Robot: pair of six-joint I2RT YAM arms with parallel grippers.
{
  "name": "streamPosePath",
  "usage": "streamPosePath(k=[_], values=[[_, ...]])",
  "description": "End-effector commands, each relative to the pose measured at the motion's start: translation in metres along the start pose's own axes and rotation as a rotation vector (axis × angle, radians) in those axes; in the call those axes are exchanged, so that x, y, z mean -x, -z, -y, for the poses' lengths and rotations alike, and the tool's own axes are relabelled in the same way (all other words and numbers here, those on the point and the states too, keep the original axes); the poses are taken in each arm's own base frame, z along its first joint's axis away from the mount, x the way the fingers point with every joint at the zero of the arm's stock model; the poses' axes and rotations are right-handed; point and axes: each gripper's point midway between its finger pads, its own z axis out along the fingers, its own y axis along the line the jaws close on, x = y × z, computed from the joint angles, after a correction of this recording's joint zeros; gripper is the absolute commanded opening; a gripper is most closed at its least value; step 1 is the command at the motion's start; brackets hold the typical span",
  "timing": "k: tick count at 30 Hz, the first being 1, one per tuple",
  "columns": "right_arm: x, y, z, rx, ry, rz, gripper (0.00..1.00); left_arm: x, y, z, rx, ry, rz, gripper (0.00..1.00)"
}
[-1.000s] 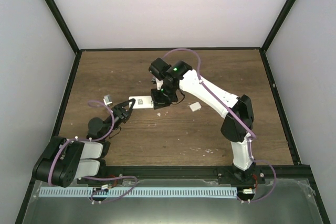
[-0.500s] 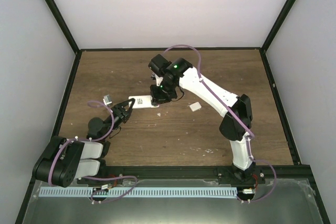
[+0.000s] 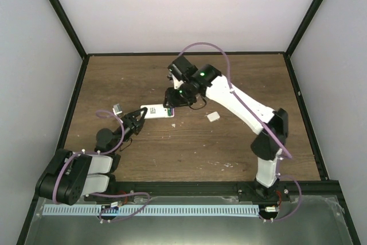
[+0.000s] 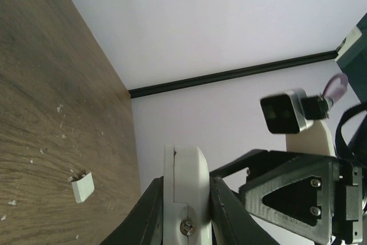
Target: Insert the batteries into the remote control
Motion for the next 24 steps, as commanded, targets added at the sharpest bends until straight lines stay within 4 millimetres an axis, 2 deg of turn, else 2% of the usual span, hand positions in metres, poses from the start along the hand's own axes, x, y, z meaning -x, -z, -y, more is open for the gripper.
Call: streamPosePath(k=[1, 5, 6, 10, 15, 24], values=[[0.021, 0.049, -0.001, 0.055, 0.072, 0.235, 0.49, 0.003, -0.003, 0.03, -0.095, -0.023, 0.004, 0.0], [0.016, 0.061, 0.017, 0.125, 0.057, 0.309, 0.65, 0.005, -0.006, 0.033, -0.06, -0.034, 0.005, 0.0], [0.017, 0.065, 0.023, 0.16, 0.045, 0.33, 0.66, 0.005, -0.007, 0.027, -0.017, -0.03, 0.005, 0.0], [0.005, 0.06, 0.036, 0.291, 0.019, 0.337, 0.72, 0.012, -0.005, 0.03, 0.045, -0.011, 0.045, 0.0], [-0.002, 0.065, 0.022, 0.48, 0.034, 0.36, 0.75, 0.012, -0.004, 0.036, 0.07, 0.02, 0.04, 0.0], [-0.014, 0.055, 0.006, 0.622, 0.072, 0.293, 0.77, 0.002, -0.011, 0.037, 0.075, 0.134, -0.034, 0.0]])
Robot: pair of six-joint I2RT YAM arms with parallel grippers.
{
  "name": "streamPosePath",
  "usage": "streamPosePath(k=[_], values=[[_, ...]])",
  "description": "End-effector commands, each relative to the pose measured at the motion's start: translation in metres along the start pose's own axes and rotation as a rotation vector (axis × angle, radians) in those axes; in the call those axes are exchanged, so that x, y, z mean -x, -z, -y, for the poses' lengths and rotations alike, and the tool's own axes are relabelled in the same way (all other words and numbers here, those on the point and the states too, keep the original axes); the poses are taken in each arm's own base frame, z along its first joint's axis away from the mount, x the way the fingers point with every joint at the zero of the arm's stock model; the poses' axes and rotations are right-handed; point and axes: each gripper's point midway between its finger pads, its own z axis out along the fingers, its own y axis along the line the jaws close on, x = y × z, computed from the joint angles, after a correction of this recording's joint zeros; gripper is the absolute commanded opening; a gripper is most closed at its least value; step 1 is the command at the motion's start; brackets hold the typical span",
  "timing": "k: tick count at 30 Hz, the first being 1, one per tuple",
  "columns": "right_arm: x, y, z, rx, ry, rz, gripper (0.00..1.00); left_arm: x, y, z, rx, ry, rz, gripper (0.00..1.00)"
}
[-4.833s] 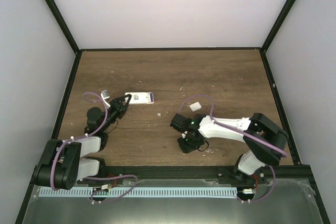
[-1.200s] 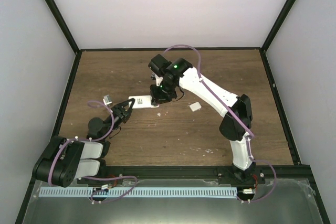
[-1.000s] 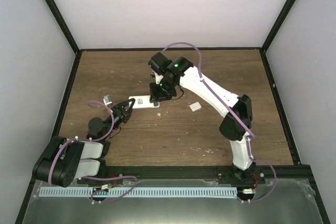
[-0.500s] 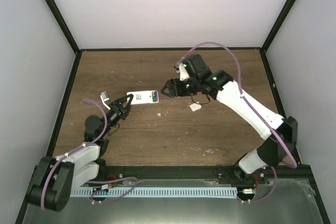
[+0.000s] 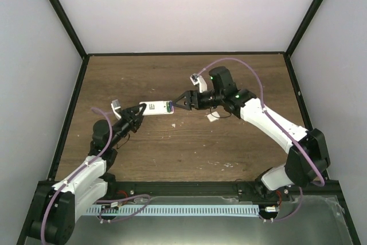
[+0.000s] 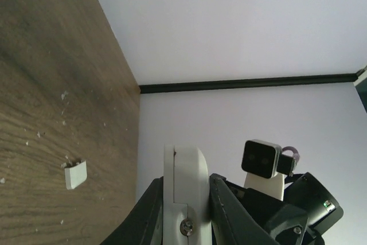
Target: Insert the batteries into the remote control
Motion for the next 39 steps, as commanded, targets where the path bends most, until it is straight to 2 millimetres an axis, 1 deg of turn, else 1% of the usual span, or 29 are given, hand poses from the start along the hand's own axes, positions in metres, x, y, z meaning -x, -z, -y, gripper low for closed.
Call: streamPosePath(k=[1, 5, 11, 14, 20, 28, 33, 39], values=[[0.001, 0.001, -0.023, 0.136, 0.035, -0.004, 0.77, -0.005, -0.005, 0.015, -0.031, 0.065, -0.043, 0.0], [-0.009, -0.008, -0.015, 0.138, -0.004, -0.052, 0.77, -0.006, -0.005, 0.018, -0.044, 0.09, -0.05, 0.0], [-0.017, -0.015, -0.005, 0.131, -0.019, -0.077, 0.77, -0.007, -0.004, 0.023, -0.074, 0.109, -0.057, 0.0], [-0.019, -0.018, -0.005, 0.153, -0.021, -0.087, 0.75, -0.007, -0.005, 0.024, -0.077, 0.109, -0.063, 0.0], [-0.017, -0.022, -0.01, 0.194, -0.022, -0.09, 0.71, -0.008, -0.006, 0.026, -0.082, 0.107, -0.068, 0.0], [-0.013, -0.028, -0.016, 0.225, -0.015, -0.106, 0.59, -0.008, -0.006, 0.024, -0.082, 0.109, -0.072, 0.0], [-0.014, -0.032, -0.018, 0.231, -0.014, -0.114, 0.54, -0.008, -0.007, 0.023, -0.078, 0.107, -0.071, 0.0], [-0.008, -0.032, -0.023, 0.241, -0.007, -0.096, 0.5, -0.008, -0.007, 0.021, -0.072, 0.108, -0.073, 0.0]])
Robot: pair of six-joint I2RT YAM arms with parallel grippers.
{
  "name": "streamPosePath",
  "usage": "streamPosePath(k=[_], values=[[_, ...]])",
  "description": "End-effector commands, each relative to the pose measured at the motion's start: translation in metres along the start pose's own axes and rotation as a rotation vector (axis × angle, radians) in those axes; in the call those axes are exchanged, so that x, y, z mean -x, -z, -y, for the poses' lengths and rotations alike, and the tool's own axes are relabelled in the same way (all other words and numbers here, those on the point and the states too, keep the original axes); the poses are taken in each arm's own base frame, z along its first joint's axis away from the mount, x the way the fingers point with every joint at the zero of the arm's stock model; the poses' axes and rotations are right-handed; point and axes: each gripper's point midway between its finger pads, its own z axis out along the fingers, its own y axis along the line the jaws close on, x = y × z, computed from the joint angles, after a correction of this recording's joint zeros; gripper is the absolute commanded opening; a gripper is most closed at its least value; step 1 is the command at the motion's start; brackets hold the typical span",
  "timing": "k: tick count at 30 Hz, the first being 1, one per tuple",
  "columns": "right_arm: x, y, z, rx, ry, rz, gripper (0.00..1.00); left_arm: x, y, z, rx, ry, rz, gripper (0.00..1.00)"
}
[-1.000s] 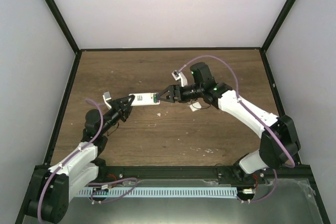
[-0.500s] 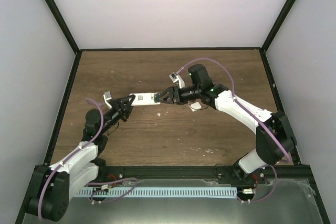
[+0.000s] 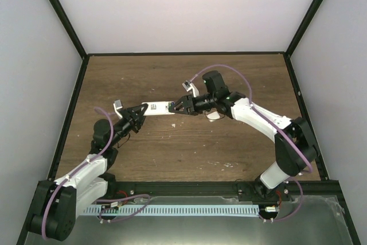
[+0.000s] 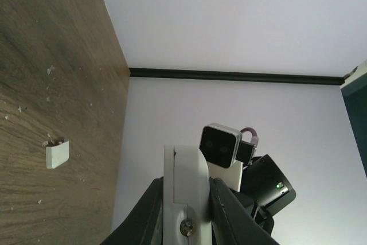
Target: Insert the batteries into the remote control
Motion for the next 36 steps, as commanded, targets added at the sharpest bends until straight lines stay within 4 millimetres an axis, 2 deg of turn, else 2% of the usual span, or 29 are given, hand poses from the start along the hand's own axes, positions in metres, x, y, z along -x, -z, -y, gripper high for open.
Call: streamPosePath(k=[1, 13, 36], values=[[0.016, 0.002, -0.022, 0.046, 0.054, 0.026, 0.49, -0.002, -0.003, 0.021, -0.062, -0.023, -0.015, 0.0], [0.016, 0.0, -0.022, 0.054, 0.053, 0.018, 0.41, -0.002, -0.004, 0.02, -0.059, -0.023, -0.013, 0.0], [0.019, -0.01, -0.023, 0.051, 0.061, 0.0, 0.32, -0.002, -0.006, 0.015, -0.04, -0.028, -0.021, 0.0]])
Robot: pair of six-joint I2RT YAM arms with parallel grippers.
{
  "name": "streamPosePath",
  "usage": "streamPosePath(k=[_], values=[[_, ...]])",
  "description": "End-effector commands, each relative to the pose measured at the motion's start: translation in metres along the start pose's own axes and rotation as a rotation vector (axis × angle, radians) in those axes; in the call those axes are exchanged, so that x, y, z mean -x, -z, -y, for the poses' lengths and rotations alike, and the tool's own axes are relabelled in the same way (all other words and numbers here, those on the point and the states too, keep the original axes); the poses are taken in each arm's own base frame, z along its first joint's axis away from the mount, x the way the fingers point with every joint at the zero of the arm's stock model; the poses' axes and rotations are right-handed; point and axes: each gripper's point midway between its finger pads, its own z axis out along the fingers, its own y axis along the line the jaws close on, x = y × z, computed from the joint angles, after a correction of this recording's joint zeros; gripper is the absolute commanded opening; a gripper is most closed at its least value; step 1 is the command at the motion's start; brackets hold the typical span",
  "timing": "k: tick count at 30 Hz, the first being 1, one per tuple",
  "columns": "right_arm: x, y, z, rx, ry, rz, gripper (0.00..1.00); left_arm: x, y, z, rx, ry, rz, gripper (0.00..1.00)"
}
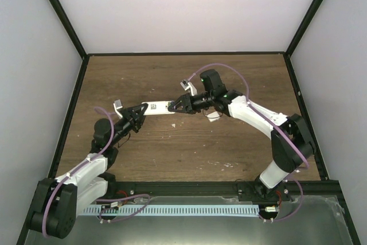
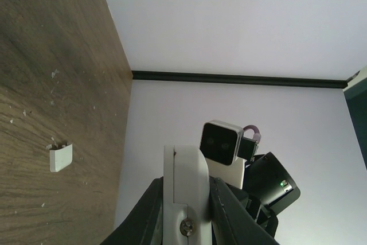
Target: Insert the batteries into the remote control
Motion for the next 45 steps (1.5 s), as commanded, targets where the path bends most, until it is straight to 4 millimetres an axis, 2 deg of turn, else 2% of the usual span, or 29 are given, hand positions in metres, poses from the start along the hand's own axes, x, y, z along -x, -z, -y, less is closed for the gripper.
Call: streamPosePath(k=[1, 36, 45], values=[[0.012, -0.003, -0.023, 0.051, 0.072, 0.008, 0.32, -0.004, -0.004, 0.019, -0.051, -0.032, -0.025, 0.0], [0.012, -0.024, -0.028, 0.081, 0.062, -0.028, 0.28, -0.003, -0.007, 0.021, -0.072, -0.042, -0.018, 0.0], [0.01, -0.031, -0.035, 0.126, 0.055, -0.047, 0.26, -0.002, -0.004, 0.034, -0.138, -0.054, 0.001, 0.0]])
